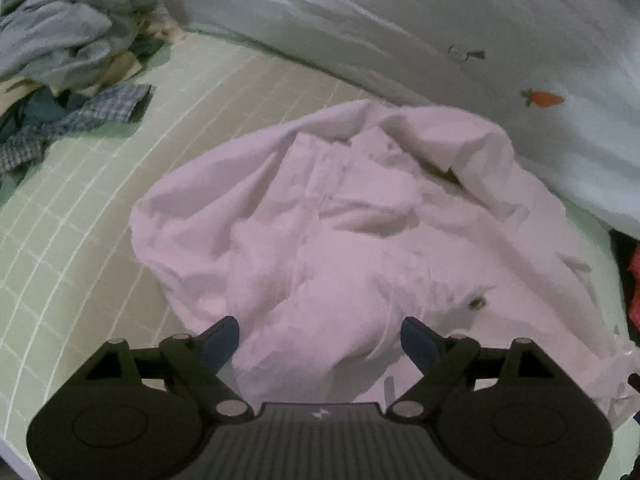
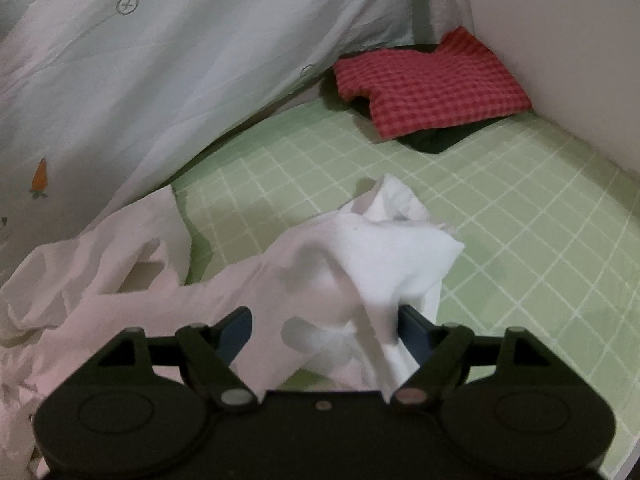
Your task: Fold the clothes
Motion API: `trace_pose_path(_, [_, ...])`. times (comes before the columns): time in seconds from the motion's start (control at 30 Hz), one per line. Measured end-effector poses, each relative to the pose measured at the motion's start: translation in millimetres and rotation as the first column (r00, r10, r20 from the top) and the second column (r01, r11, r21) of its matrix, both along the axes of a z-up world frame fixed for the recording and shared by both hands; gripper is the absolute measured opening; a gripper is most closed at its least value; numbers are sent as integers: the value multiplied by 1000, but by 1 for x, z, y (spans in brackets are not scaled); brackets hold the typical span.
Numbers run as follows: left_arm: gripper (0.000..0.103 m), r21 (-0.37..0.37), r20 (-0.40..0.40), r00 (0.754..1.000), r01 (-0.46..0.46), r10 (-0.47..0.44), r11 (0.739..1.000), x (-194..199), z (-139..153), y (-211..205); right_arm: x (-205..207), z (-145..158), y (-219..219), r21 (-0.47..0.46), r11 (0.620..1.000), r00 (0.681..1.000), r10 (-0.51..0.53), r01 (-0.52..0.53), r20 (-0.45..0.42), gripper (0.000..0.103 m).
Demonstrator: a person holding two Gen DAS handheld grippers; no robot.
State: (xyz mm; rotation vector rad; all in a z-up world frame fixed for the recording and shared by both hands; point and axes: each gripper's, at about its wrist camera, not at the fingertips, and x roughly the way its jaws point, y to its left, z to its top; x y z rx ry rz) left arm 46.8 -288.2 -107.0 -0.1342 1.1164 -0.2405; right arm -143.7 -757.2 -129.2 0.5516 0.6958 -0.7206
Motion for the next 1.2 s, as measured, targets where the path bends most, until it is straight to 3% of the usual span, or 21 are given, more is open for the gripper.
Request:
trace_pose_path(0.1, [84,-4,-11,1000,-12,12,1000,-3,-6,1,-3,0,14,8,1000,1000,30,-30,-6,81])
trace_pose_path(0.13, [66,-4,-13,1000,-18,18,1000,-3,-8,1,-4,-1,20,11,999,999,41,-41,-8,81])
trace_pose_path(0.17, [36,-5,-15,1000,-25,25,1000,-2,-11,2,-5,-1,25,15,999,999,52,-51,-10,81])
trace_pose_path(0.23, [20,-5,-17,998,-56,56,998,-3,-13,11,-6,-1,36,22,997,997,73,-73,-15,81])
trace_pose_path(0.27, [14,-5,-13,995,-98,98,995,-4,-11,26,-7,-1,42,25,996,996,83,-83,-17,81])
trace_pose_path(0.37, [11,-5,-3,975,-223,223,975,-9,-7,73,-9,-2,58,35,993,993,115,-115,-23,80])
trace_pose_path(0.53, [9,-9,14,907,-422,422,907,-17,1,151,-13,-3,86,53,985,985,168,-167,-33,79])
trace_pose_path(0.73, [10,-18,33,772,-635,635,772,-26,10,245,-16,-3,118,67,972,972,230,-227,-43,80])
trace_pose_path(0.77, [14,-15,38,761,-648,648,761,-28,11,251,-15,-2,123,61,970,970,239,-236,-48,80])
trace_pose_path(0.83, [20,1,53,768,-639,638,769,-33,12,245,-13,-2,129,52,970,968,241,-238,-66,85])
trace_pose_path(0.93, [44,25,75,779,-626,623,779,-40,14,235,-18,-3,126,45,975,971,220,-217,-89,87])
trace_pose_path(1.13, [49,84,157,811,-579,563,811,-49,26,202,-39,4,89,-50,998,995,27,-32,-97,89])
trace_pose_path(1.2, [57,80,185,819,-563,542,823,-53,33,189,-39,6,70,-76,997,996,-9,2,-87,90])
